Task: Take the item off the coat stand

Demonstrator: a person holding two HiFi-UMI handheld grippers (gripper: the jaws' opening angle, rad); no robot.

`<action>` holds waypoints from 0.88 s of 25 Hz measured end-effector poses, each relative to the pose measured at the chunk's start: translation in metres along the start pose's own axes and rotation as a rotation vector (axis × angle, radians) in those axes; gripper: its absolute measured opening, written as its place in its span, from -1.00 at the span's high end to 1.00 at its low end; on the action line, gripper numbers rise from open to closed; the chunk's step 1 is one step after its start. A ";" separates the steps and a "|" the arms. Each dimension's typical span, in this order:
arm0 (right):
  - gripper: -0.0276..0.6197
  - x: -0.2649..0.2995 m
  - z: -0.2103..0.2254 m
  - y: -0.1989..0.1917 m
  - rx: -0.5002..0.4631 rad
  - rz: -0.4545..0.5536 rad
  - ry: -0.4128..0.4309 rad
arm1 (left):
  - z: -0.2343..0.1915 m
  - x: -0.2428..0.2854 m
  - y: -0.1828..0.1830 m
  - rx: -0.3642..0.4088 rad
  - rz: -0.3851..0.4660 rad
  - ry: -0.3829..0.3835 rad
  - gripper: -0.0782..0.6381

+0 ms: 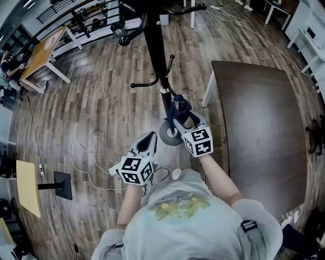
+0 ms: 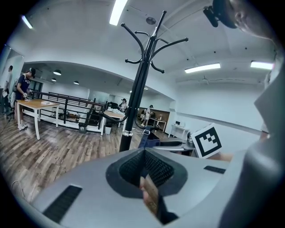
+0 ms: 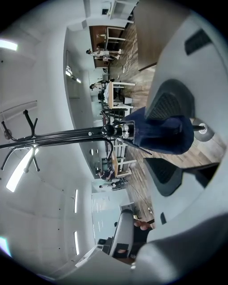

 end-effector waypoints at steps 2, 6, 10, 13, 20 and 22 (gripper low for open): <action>0.13 0.005 0.000 0.000 -0.001 -0.015 -0.002 | -0.002 0.002 0.002 -0.003 -0.001 -0.003 0.74; 0.13 0.012 0.003 -0.003 0.009 -0.038 -0.022 | -0.004 0.004 0.002 -0.006 -0.001 -0.004 0.74; 0.18 0.015 0.005 -0.008 0.015 -0.051 -0.029 | -0.008 0.003 -0.001 -0.014 -0.003 0.000 0.74; 0.41 0.015 0.003 -0.007 0.005 -0.058 -0.027 | -0.011 0.000 -0.001 -0.019 -0.004 0.002 0.74; 0.78 0.013 0.003 -0.007 -0.016 -0.062 -0.043 | -0.014 -0.002 -0.001 -0.024 0.004 0.001 0.74; 0.80 0.012 0.003 -0.008 -0.016 -0.061 -0.046 | -0.015 -0.003 -0.001 -0.027 0.006 0.002 0.74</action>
Point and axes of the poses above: the fingertips, and each gripper's own axes: x forward along the fingers, z to its right, y out of its top, the point moved 8 cm from there along -x, backward along the fingers, and after that the axes turned 15 degrees about -z, right-handed, at the moved point
